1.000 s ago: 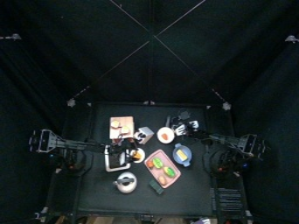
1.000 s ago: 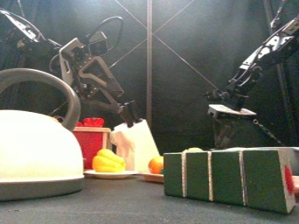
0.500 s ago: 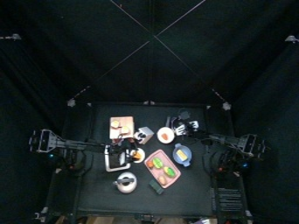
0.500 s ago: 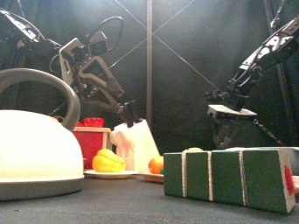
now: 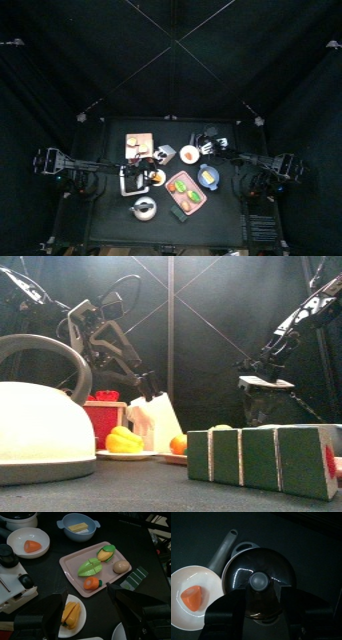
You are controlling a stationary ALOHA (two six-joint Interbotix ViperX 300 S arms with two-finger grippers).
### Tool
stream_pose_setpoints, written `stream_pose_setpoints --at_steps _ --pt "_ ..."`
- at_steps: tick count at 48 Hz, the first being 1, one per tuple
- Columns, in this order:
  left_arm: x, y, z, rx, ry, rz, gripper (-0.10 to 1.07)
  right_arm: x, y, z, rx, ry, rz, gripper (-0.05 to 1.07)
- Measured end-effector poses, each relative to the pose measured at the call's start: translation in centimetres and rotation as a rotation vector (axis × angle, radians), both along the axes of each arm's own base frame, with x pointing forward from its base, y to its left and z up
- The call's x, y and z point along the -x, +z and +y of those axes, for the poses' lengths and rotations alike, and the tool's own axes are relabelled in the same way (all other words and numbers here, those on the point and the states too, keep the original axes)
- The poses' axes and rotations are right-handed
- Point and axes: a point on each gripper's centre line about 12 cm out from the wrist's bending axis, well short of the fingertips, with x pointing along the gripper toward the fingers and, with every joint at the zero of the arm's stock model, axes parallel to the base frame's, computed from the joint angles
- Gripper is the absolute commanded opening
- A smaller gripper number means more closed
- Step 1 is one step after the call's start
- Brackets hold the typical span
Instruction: Place pot lid on pot
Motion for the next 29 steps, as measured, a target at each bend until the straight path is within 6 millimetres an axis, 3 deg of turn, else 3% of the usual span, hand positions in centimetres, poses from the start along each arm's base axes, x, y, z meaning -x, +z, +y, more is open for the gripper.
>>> stream_pose_setpoints --at_steps 22,29 --pt "0.0 0.0 0.0 0.000 -0.002 0.000 0.96 -0.4 0.5 0.0 0.007 0.006 -0.014 0.81" --pt "0.0 -0.1 0.0 -0.001 -0.001 0.002 0.96 -1.1 1.9 0.9 0.028 0.037 -0.053 0.81"
